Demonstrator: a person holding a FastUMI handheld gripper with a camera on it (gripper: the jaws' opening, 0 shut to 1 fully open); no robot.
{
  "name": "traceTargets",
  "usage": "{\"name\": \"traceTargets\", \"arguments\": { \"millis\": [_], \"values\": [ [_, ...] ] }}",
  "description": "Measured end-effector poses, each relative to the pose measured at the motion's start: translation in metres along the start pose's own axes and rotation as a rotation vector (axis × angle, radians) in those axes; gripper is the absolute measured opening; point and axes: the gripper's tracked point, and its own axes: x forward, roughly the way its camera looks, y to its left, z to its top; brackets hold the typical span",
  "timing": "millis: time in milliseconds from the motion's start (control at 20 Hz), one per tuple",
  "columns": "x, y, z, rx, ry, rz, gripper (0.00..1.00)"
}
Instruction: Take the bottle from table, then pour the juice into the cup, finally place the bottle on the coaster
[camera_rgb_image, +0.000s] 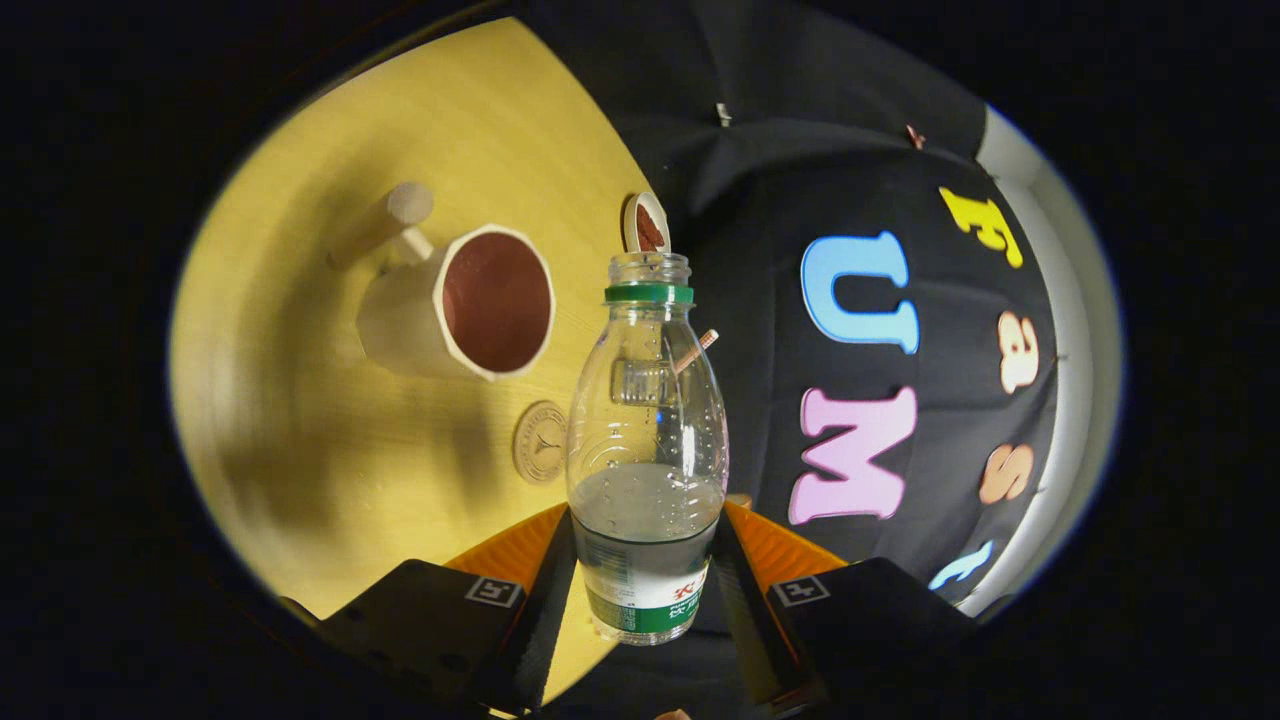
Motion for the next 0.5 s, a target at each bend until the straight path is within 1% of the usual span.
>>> {"name": "traceTargets", "arguments": {
  "millis": [100, 300, 400, 500],
  "values": [
    [0.000, 0.013, 0.005, 0.173, -0.011, 0.038, 0.75],
    [0.006, 0.026, 0.011, 0.501, -0.057, 0.078, 0.75],
    [0.006, 0.024, 0.017, 0.638, -0.098, 0.087, 0.75],
    [0.003, 0.022, 0.026, 0.727, -0.168, 0.100, 0.76]
  ]
}}
